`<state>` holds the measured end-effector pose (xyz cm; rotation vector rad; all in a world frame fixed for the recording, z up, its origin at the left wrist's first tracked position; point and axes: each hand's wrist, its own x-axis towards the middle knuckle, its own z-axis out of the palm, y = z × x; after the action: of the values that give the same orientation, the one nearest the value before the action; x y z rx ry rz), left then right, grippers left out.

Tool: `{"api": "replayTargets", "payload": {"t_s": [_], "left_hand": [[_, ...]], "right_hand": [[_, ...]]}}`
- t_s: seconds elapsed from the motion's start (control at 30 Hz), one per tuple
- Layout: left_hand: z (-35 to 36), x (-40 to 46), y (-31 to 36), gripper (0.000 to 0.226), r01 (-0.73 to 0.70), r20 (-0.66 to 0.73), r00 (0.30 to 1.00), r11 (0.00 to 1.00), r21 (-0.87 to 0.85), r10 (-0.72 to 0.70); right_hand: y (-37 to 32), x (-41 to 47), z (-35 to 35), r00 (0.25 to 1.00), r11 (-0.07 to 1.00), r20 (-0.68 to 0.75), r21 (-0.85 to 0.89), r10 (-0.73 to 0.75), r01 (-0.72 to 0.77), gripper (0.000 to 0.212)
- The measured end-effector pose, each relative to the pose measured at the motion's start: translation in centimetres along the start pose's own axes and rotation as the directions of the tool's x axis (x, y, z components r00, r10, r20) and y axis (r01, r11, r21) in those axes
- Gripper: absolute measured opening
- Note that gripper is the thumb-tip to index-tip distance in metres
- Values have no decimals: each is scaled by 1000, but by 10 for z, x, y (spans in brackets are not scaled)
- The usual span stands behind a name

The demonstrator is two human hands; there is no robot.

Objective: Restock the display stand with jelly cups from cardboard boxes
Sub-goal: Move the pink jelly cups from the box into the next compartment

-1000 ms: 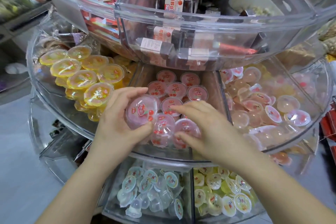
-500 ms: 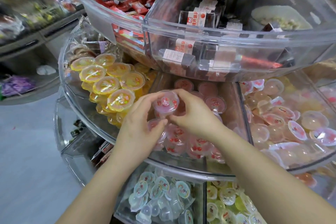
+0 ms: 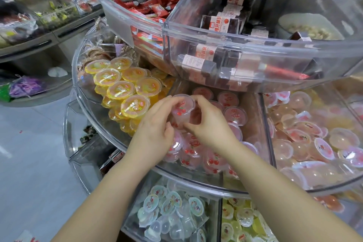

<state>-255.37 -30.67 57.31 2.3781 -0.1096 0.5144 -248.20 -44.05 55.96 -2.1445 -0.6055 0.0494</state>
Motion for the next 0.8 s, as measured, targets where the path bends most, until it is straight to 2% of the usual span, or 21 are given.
{"api": "replayTargets", "payload": {"t_s": [0.2,0.47,0.53,0.63,0.67,0.73,0.8], "left_hand": [[1,-7,0,67,14,-42,999,999,-43,-16],[-1,-9,-2,69,77,-13,997,973,-216,-81],[-4,-12,-1,68,80,-9,996,963,-256,-85],[-11,-18,3,64,67,-36,996,946,-317,-82],[-14,-22,4,62,67,-53,994,930,-362,-93],[-21,-33,4,57,84,-92,986,892,-444,-139],[-28,-53,-3,48,116,-128,970,861,-495,-205]], "right_hand": [[4,1,4,997,999,-77,18,29,-28,44],[5,0,5,997,998,-57,-46,49,-51,43],[2,-3,3,996,996,-58,-54,74,-77,50],[-7,-11,-11,984,986,-94,-49,152,-157,77],[-12,-16,-15,979,984,-114,-30,172,-176,80],[-26,-31,-20,969,986,-183,31,167,-164,71],[-45,-48,-14,967,988,-229,130,115,-86,47]]}}
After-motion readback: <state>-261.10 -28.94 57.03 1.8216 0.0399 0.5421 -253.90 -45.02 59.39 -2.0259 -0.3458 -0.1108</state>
